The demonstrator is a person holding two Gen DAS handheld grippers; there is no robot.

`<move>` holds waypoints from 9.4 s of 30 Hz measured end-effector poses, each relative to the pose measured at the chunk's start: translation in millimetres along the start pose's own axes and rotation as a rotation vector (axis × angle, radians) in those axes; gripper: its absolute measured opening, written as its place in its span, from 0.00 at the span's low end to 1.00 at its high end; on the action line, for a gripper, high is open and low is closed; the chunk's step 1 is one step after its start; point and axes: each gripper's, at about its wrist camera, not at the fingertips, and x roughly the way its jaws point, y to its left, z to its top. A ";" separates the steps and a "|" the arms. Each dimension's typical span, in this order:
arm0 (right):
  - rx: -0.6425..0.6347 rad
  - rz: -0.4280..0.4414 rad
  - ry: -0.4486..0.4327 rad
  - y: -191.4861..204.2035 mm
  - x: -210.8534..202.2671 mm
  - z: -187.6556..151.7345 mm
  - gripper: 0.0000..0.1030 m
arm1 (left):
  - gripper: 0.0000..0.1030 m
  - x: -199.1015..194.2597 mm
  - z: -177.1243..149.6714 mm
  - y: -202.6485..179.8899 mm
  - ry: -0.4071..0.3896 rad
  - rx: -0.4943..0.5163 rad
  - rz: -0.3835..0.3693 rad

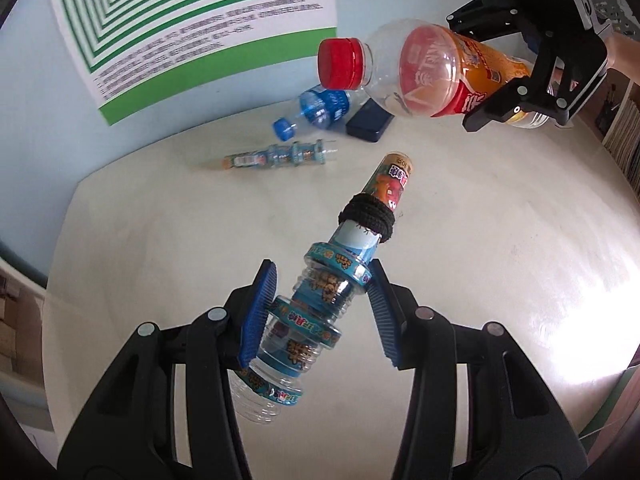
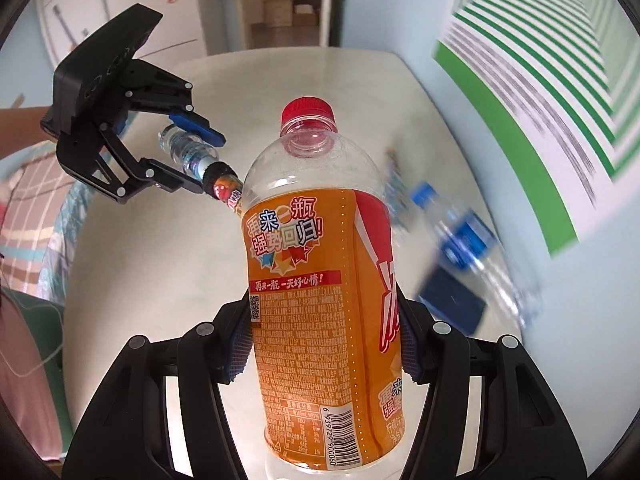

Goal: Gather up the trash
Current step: 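Carry both bottles with both grippers over the teal trash bin, then open the right gripper to drop the orange bottle into the bin, then bring both grippers back over the table, left still holding its bottle, then grasp the blue-label water bottle with the right gripper while the left regrips the stacked bottle, then carry both bottles with both grippers over the teal trash bin, then open the right gripper to drop the water bottle while the left drops its bottle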

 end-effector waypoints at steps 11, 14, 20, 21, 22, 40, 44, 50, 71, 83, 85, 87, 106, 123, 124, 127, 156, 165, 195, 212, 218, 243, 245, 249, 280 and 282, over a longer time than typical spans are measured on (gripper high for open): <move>-0.264 0.189 -0.052 146.9 56.0 137.3 0.58 | 0.43 -108.5 -156.4 64.3 0.022 -0.280 0.214; -0.341 0.258 -0.057 200.2 76.0 171.7 0.58 | 0.43 -139.5 -215.4 76.7 0.043 -0.379 0.269; -0.488 0.396 -0.050 316.5 113.0 225.2 0.58 | 0.43 -189.8 -322.1 86.7 0.075 -0.559 0.365; -0.512 0.418 -0.043 337.9 120.2 234.2 0.58 | 0.43 -199.4 -344.1 86.6 0.081 -0.597 0.381; -0.532 0.439 -0.036 356.7 127.1 240.7 0.58 | 0.43 -205.2 -360.3 87.0 0.088 -0.627 0.391; -0.531 0.690 0.310 626.2 348.4 226.1 0.58 | 0.43 -177.1 -645.7 58.6 0.221 -1.170 0.408; -0.434 0.701 0.423 665.3 416.8 190.7 0.58 | 0.43 -136.4 -703.1 49.9 0.247 -1.267 0.352; -0.267 0.681 0.617 712.3 517.6 140.5 0.58 | 0.40 -77.2 -774.1 40.9 0.329 -1.337 0.301; -0.035 0.621 0.853 757.3 633.2 83.2 0.86 | 0.63 -16.9 -866.8 1.9 0.478 -1.443 0.318; -0.136 0.672 0.574 685.7 475.0 147.8 0.86 | 0.84 -120.8 -756.4 5.4 0.400 -1.299 0.481; -0.130 0.696 0.506 667.1 431.1 162.3 0.86 | 0.84 -137.1 -732.2 11.9 0.385 -1.250 0.495; -0.134 0.699 0.439 647.6 392.6 173.4 0.86 | 0.84 -155.0 -702.8 19.6 0.369 -1.189 0.513; 0.156 0.310 -0.034 356.2 86.5 127.7 0.86 | 0.93 -205.0 -353.4 77.6 0.073 -0.461 0.384; 0.377 -0.095 -0.103 96.6 -36.0 -42.8 0.86 | 0.93 -45.8 -52.2 -0.3 -0.014 0.074 0.183; 0.363 -0.111 -0.113 85.5 -39.6 -45.1 0.86 | 0.93 -36.1 -40.0 -3.4 -0.016 0.095 0.179; 0.308 -0.170 -0.106 68.3 -40.3 -40.1 0.86 | 0.93 -10.6 -7.0 -10.4 -0.023 0.179 0.152; -0.145 -0.292 0.236 -160.3 145.0 -22.9 0.86 | 0.94 241.4 127.6 23.2 0.069 0.695 -0.198; -0.047 -0.223 0.197 -177.2 154.1 -15.7 0.65 | 0.33 248.8 139.4 30.6 0.106 0.513 -0.349; 0.054 -0.389 -0.068 -66.2 -39.7 10.7 0.65 | 0.31 54.5 114.8 14.7 -0.025 0.434 -0.032; -0.178 -0.139 -0.201 78.4 -3.1 85.9 0.65 | 0.31 -89.9 -39.3 46.7 0.017 0.079 0.240; -0.319 -0.014 -0.226 157.5 32.7 147.8 0.65 | 0.31 -150.2 -135.0 72.6 0.062 -0.104 0.345; -0.557 0.477 -0.024 564.3 246.2 259.4 0.65 | 0.31 -269.9 -552.2 97.4 0.237 -0.748 0.454; -0.546 0.509 0.025 586.1 274.5 255.3 0.65 | 0.31 -259.2 -581.3 92.6 0.252 -0.802 0.443; -0.491 0.559 0.149 623.7 346.6 233.0 0.65 | 0.31 -215.1 -639.3 83.6 0.322 -0.884 0.435; -0.215 0.520 0.630 735.7 602.1 84.3 0.82 | 0.73 -31.5 -853.9 20.7 0.572 -1.264 0.342; -0.208 0.520 0.614 729.1 596.0 90.8 0.82 | 0.75 -39.5 -851.1 19.1 0.560 -1.261 0.350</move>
